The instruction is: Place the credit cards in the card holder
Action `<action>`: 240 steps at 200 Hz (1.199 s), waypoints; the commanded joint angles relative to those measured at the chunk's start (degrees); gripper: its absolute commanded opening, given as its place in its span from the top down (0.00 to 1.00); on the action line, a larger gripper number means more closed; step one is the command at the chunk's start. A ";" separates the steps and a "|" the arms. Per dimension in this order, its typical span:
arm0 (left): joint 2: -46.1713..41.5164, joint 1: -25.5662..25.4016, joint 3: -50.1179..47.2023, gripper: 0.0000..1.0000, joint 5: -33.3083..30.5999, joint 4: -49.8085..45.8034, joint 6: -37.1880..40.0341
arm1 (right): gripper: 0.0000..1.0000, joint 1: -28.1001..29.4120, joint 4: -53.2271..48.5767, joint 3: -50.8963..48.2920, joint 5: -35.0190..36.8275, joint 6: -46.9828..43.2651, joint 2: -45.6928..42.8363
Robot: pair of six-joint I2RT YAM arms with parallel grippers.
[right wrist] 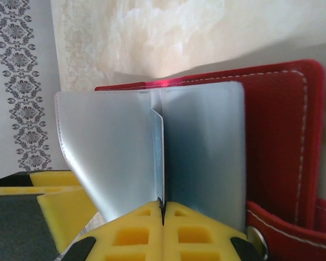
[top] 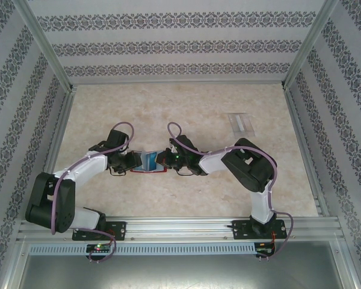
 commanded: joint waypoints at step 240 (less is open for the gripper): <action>5.82 0.75 -2.18 0.63 0.12 5.64 0.02 | 1.00 -0.03 7.62 0.96 -2.52 4.86 4.64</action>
